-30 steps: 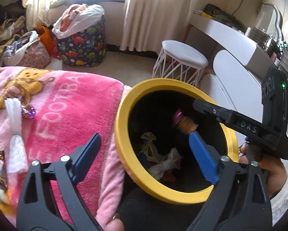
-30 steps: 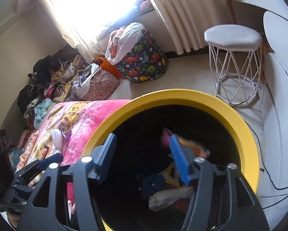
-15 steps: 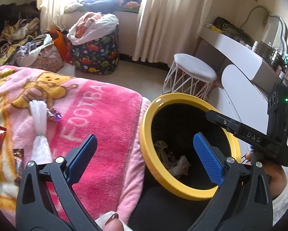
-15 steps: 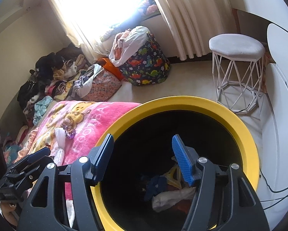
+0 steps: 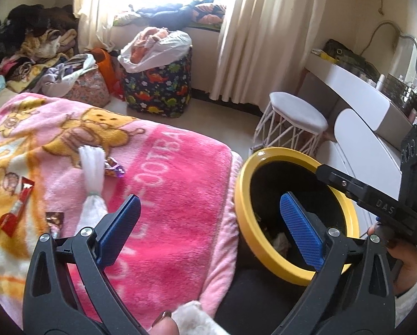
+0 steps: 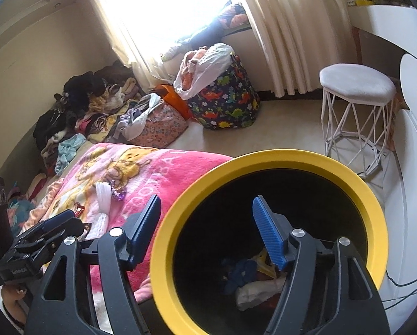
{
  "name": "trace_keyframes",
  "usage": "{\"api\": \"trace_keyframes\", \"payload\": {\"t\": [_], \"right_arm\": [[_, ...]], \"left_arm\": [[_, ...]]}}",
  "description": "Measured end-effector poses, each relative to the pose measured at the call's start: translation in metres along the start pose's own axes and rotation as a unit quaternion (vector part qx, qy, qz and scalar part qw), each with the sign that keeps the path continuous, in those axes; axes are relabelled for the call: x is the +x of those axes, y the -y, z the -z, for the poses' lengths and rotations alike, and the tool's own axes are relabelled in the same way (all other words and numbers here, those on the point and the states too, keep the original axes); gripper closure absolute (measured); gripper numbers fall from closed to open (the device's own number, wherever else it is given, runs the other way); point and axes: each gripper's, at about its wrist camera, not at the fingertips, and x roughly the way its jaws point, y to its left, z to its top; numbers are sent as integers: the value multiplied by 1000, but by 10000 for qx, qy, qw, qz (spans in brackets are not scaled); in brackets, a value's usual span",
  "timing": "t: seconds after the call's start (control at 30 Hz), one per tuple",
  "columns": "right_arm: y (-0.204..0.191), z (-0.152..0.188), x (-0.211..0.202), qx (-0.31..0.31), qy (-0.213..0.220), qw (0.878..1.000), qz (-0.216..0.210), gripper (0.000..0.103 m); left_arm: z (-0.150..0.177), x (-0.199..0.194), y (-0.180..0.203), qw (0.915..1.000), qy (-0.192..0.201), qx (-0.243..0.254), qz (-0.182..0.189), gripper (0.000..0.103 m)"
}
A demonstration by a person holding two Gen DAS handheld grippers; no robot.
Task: Collect trash
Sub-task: 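Move both tools back over the remaining trash on the blanket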
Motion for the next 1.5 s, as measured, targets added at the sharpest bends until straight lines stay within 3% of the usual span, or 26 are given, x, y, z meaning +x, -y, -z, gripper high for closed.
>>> {"api": "trace_keyframes", "payload": {"t": [0.9, 1.3, 1.37, 1.5], "right_arm": [[-90, 14, 25, -745, -327, 9953, -520, 33], [-126, 24, 48, -1069, -643, 9895, -726, 33], [-132, 25, 54, -1097, -707, 9885, -768, 33], [-143, 27, 65, -1141, -836, 9863, -853, 33]], "left_arm": [[3, -37, -81, 9952, 381, -669, -610, 11], [14, -46, -129, 9896, 311, -1051, -927, 11], [19, -47, -138, 9885, 269, -1118, -977, 13], [27, -46, -155, 9864, 130, -1276, -1025, 28]]}}
